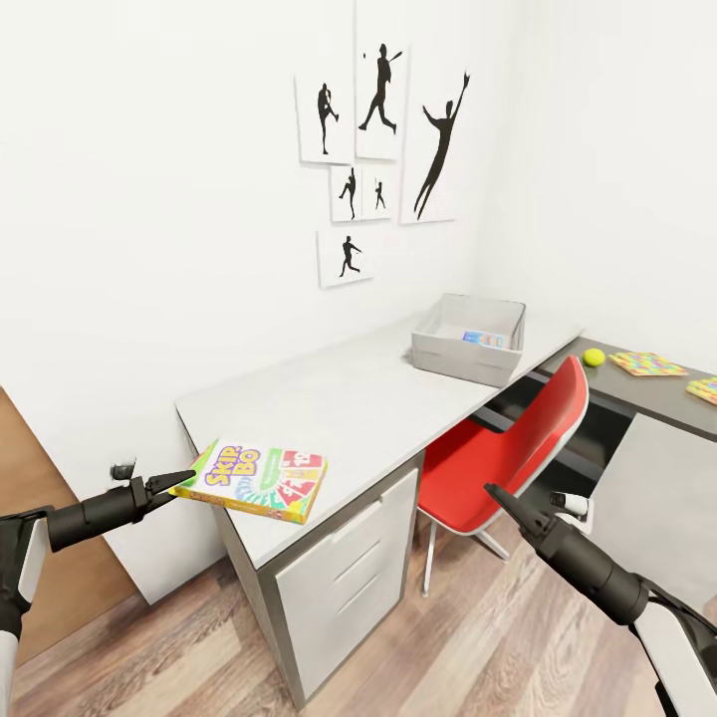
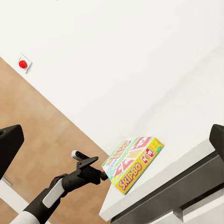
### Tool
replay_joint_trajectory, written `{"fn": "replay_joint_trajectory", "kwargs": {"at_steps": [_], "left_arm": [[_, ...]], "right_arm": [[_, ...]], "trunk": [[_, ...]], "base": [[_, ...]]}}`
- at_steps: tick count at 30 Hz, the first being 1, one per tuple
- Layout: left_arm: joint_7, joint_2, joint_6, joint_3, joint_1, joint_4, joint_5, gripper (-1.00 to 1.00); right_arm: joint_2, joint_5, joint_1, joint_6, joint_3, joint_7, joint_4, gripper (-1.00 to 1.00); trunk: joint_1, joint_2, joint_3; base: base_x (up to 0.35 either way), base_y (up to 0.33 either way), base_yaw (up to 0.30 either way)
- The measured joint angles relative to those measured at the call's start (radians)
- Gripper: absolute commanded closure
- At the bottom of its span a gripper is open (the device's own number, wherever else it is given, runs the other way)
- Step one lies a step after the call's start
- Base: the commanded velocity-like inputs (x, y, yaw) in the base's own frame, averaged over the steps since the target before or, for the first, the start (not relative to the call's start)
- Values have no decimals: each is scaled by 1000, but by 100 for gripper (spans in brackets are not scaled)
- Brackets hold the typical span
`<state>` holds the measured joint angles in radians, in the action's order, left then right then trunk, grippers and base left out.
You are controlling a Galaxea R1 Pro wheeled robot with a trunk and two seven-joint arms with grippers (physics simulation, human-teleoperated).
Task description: Put all the toys in the child's room - the three board games (two on the bed and one on the table), the two jigsaw puzzles on the table, and the tennis ball on the table - inside the toy box on the table in the child's room.
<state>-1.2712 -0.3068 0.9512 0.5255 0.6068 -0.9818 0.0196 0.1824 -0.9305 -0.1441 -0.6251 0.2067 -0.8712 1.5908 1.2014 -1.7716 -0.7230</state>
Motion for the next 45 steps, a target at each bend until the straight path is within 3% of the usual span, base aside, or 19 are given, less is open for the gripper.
{"fn": "replay_joint_trajectory", "kwargs": {"at_steps": [5, 6, 20, 45], "left_arm": [[0, 0, 0, 0, 0, 0, 0, -100], [0, 0, 0, 0, 0, 0, 0, 100], [0, 2, 7, 0, 0, 0, 5, 100], [-1, -3, 15, 3, 0, 0, 0, 100]], "right_arm": [[0, 0, 0, 0, 0, 0, 0, -100], [0, 0, 0, 0, 0, 0, 0, -100], [0, 0, 0, 0, 0, 0, 0, -100], [0, 0, 0, 0, 3, 0, -1, -100]], "trunk": [[0, 0, 0], [0, 0, 0], [0, 0, 0], [-96, 175, 78]], "base": [[0, 0, 0], [0, 0, 0], [0, 0, 0], [0, 0, 0]]}}
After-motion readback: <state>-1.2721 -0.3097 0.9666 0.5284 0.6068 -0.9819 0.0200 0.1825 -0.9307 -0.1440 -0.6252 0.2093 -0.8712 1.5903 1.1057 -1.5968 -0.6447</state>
